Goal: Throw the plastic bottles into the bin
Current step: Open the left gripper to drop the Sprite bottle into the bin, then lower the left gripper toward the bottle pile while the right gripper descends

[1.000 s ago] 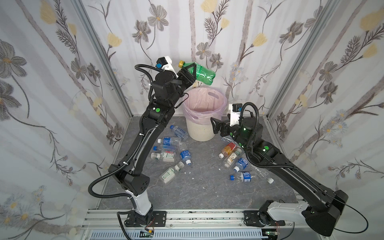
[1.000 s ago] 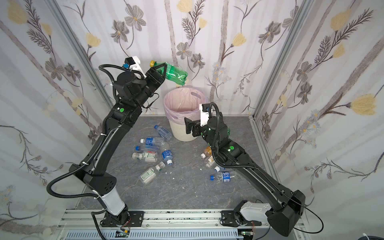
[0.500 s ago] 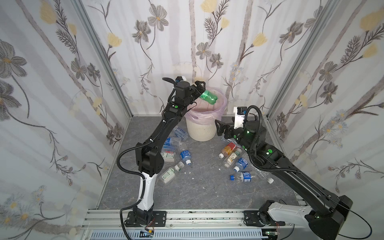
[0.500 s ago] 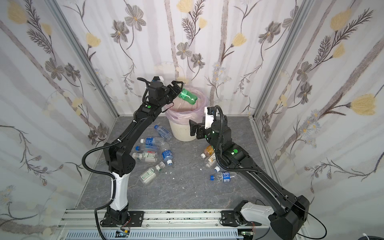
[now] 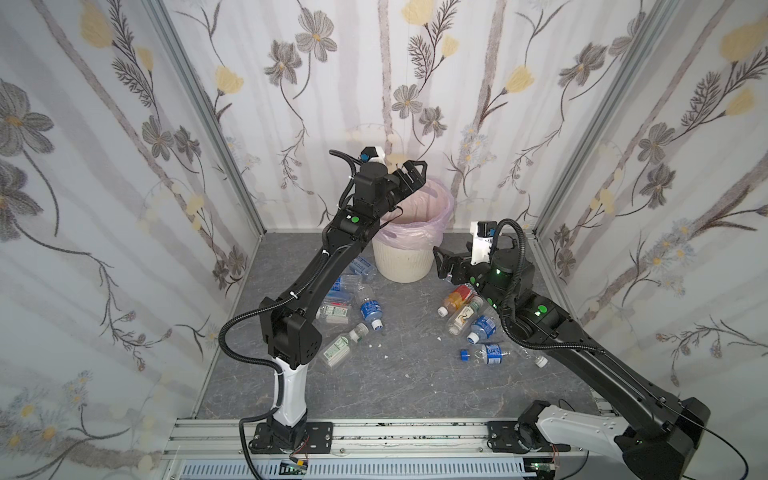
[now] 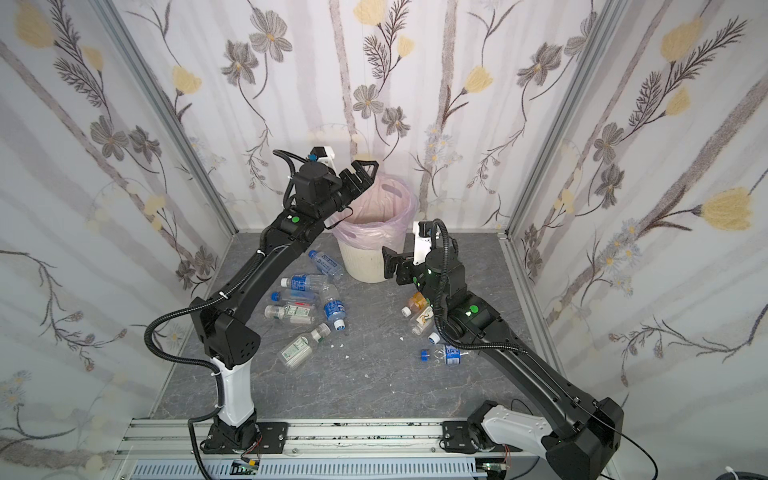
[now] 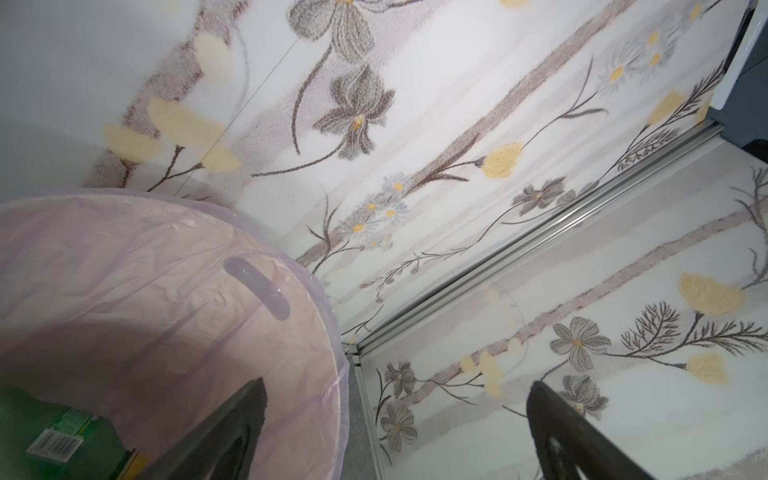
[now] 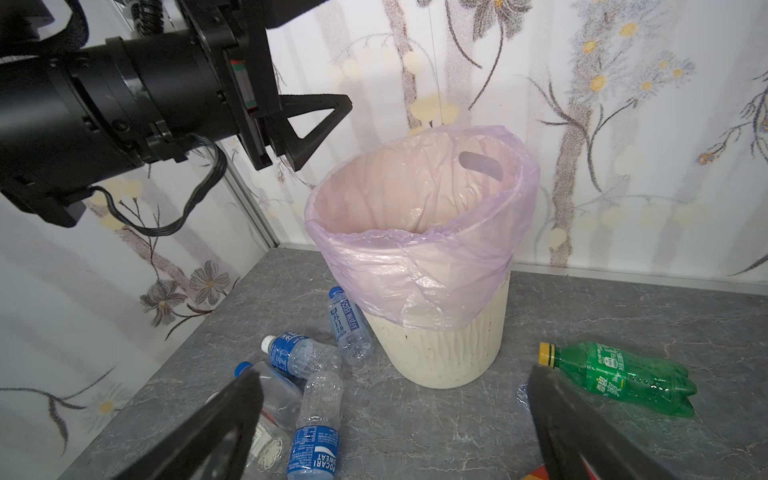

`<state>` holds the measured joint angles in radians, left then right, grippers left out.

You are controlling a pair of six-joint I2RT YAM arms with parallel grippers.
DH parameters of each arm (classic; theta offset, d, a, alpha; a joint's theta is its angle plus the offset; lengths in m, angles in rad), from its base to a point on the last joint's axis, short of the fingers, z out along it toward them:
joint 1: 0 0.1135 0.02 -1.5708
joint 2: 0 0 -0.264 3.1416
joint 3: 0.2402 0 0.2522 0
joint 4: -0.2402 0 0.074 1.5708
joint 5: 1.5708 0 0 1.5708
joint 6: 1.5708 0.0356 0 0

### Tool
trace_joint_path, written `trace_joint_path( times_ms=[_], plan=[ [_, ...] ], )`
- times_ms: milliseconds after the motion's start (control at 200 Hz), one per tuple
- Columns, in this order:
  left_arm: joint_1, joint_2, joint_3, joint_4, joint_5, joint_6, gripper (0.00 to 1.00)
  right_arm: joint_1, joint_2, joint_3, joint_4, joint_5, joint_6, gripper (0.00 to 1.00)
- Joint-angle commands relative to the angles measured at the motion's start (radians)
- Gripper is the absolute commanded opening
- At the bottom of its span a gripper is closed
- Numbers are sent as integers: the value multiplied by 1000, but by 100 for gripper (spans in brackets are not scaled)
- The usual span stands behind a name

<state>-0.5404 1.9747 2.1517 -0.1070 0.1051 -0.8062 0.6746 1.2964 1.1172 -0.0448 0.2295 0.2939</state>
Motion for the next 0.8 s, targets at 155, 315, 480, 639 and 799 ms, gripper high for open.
trace_joint_path(
  times_ms=[155, 315, 480, 639, 799],
  plan=[
    [-38, -109, -86, 21, -93, 175, 100, -4, -12, -29, 12, 63, 21, 100],
    [-51, -180, -177, 21, -91, 201, 100, -31, -21, -62, -27, 188, 61, 100],
    [-98, -268, -276, 22, -163, 295, 100, -65, -66, -135, -36, 280, 112, 100],
    [-137, -349, -418, 26, -178, 297, 100, -133, -131, -218, -62, 288, 206, 100],
    [-205, -418, -565, 26, -203, 356, 100, -187, -166, -265, -169, 292, 278, 100]
  ],
)
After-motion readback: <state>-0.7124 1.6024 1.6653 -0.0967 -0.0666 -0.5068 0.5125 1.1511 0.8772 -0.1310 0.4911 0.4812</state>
